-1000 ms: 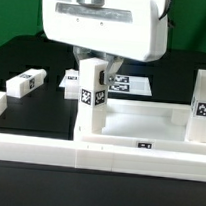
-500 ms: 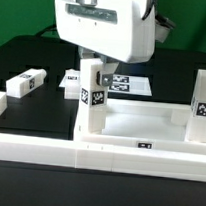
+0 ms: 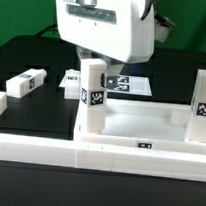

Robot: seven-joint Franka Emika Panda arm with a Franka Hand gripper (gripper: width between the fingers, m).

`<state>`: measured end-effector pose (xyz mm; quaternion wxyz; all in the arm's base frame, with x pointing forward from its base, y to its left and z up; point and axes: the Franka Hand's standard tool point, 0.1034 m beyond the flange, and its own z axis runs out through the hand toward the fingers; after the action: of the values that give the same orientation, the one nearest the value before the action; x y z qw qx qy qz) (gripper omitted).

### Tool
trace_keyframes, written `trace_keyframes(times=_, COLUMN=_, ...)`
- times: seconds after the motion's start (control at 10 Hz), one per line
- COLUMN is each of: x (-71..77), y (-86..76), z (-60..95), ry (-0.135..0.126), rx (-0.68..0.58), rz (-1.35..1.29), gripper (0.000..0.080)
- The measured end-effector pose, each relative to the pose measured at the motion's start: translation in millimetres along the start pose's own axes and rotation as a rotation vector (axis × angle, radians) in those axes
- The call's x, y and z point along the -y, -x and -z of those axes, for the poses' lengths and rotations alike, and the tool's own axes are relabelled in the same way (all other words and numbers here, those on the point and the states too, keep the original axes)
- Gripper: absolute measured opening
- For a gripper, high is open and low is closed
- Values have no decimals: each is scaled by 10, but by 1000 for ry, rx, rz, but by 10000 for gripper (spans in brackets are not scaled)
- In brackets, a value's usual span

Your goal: Assemble desk

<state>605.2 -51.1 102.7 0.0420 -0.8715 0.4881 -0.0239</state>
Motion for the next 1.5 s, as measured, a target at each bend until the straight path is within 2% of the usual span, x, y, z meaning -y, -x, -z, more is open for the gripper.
trace_keyframes(times=0.1, x=3, y=5, z=-1, ry=1, rx=-1, rz=94, gripper=615)
trace_keyframes(times=0.2, x=4, y=6, z=-1, ry=1, rx=0, rz=190, gripper=639)
trace_keyframes(times=1.1, x=-6, y=-27, z=-1, ry=4, rx=-3, rz=932, gripper=649)
trace_keyframes(times=1.5, x=-22, y=-49, z=0, ry=23, rx=-8, rz=1225, gripper=649)
